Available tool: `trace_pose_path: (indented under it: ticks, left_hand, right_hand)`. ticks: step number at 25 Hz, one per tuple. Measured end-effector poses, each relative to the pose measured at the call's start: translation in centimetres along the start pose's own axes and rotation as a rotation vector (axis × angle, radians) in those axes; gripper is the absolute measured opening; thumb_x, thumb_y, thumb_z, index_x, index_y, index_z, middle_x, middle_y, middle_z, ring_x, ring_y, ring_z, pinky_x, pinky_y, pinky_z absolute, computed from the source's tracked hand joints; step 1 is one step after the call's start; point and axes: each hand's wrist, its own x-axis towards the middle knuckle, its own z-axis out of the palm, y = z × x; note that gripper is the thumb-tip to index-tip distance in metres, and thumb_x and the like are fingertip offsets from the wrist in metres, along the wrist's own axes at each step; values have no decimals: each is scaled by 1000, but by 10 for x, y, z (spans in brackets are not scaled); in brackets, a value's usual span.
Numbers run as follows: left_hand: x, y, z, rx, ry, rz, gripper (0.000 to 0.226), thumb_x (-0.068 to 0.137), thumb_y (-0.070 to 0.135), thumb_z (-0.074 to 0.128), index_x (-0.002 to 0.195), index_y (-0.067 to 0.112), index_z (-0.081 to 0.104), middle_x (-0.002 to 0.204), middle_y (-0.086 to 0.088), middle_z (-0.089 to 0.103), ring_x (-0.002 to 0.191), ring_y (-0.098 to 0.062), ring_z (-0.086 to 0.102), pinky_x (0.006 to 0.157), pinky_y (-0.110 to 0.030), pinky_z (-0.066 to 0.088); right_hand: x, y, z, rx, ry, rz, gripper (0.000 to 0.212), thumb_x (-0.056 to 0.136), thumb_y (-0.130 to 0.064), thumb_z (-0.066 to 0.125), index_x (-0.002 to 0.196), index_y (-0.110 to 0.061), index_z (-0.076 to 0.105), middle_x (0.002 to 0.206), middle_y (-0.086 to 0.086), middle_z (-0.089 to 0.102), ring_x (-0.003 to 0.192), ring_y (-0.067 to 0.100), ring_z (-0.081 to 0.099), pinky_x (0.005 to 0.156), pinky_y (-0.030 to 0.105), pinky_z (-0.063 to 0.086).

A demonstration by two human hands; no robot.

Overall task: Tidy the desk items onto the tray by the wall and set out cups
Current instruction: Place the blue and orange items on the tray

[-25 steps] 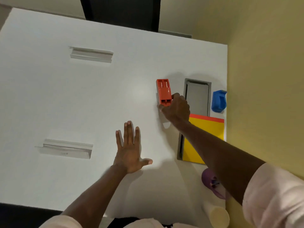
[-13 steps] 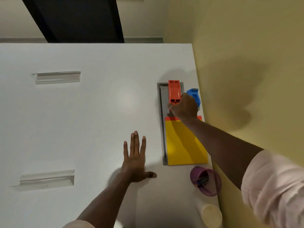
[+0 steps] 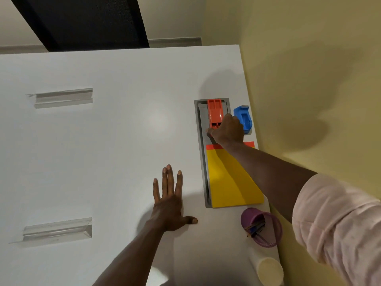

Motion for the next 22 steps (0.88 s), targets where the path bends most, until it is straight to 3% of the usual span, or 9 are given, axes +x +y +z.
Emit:
trace_pose_path:
  ticks: [6,10,13,18,20,22]
  left_hand:
    - [-1,1,-1,12,2,7,172,50,99,70,164,18,-31,169,-19,-43,156,-39,-43,124,-68,-20]
    - [-3,4,-7,18,10,21,171,55,98,70,159,17,-40,164,-19,-51,152,-39,-49,122,-67,-26]
    - [-4,5,-14,0,-14,27,171,56,103,64,154,17,-47,159,-18,-57,148,-38,-55,120,-66,-30]
    - [-4,11,-20,18,-72,13,172,57,100,67,146,18,-55,149,-18,-66,140,-37,-62,114,-66,-33]
    - [-8,14,-24,65,-79,0,169,63,94,70,150,16,-51,152,-21,-63,144,-39,-58,117,-66,-30]
    - [-16,14,-29,84,-9,3,150,77,80,74,166,9,-24,168,-27,-40,158,-43,-37,129,-67,-8]
  right_hand:
    - [-1,0,0,-27,14,-25,74,79,-64,80,121,-6,59,113,13,67,103,29,68,77,34,52]
    - [-17,-1,-17,-39,98,-77,77,89,-73,61,121,-3,59,111,15,67,102,29,67,81,37,56]
    - [-42,-2,-44,95,185,-5,71,95,-66,57,132,-6,55,121,15,67,109,31,68,80,37,52]
    - [-117,24,-97,292,299,88,53,93,-58,65,126,-17,61,114,2,72,98,20,69,75,28,46]
    - [-158,43,-109,323,316,113,44,90,-50,70,123,-21,63,111,-2,71,94,15,67,75,27,45]
    - [-202,65,-116,400,316,137,36,89,-43,74,118,-24,64,104,-6,70,88,11,66,74,28,49]
